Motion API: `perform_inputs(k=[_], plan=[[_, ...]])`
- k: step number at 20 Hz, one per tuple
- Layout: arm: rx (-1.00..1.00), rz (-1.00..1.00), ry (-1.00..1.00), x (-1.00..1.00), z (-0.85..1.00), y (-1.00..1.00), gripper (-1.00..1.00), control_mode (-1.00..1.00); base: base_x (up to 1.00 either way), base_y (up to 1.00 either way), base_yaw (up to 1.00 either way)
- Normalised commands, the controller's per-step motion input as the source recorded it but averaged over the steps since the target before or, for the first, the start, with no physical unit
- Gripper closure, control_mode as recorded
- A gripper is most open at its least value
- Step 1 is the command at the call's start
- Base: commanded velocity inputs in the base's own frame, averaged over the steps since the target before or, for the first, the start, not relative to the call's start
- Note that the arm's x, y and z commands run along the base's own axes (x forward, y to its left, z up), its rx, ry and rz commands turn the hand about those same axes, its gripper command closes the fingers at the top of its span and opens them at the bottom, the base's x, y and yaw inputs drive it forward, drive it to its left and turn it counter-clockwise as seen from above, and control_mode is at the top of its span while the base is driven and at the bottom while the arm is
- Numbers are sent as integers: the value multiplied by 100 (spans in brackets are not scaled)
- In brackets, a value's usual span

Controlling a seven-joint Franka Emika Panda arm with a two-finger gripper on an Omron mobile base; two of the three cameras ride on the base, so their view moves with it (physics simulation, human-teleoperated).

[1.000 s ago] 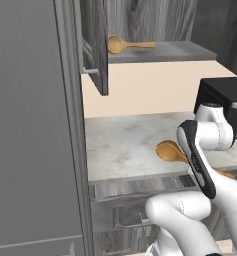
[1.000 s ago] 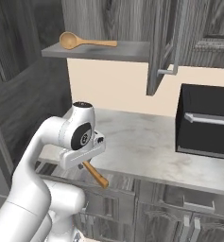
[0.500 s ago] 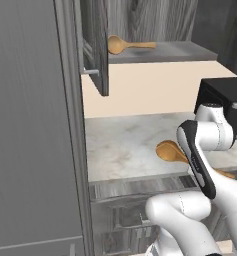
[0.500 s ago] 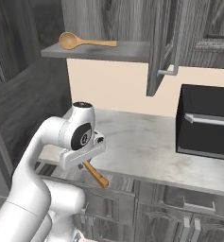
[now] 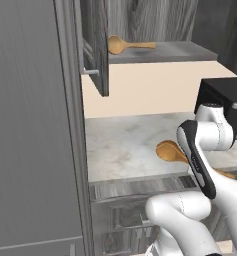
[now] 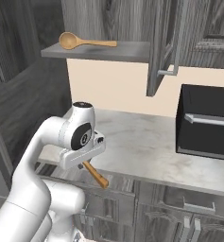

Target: Organize the utensils by type. Pick up the wooden spoons from the counter and place them in the open cabinet. Then pick up the metallic utensils from the counter and place them in the open drawer.

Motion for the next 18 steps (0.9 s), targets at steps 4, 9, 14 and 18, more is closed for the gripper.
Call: perform_inputs(k=[4,9,14,18], plan=[[0,8,-19,0,38,4,100,-100,0,0,0],[-5,18,-26,1,62,10,100,-100,0,0,0],[-13,27,-10,22,64,15,100,-100,0,0,0],[-16,38,-15,19,53,5,100,-100,0,0,0]])
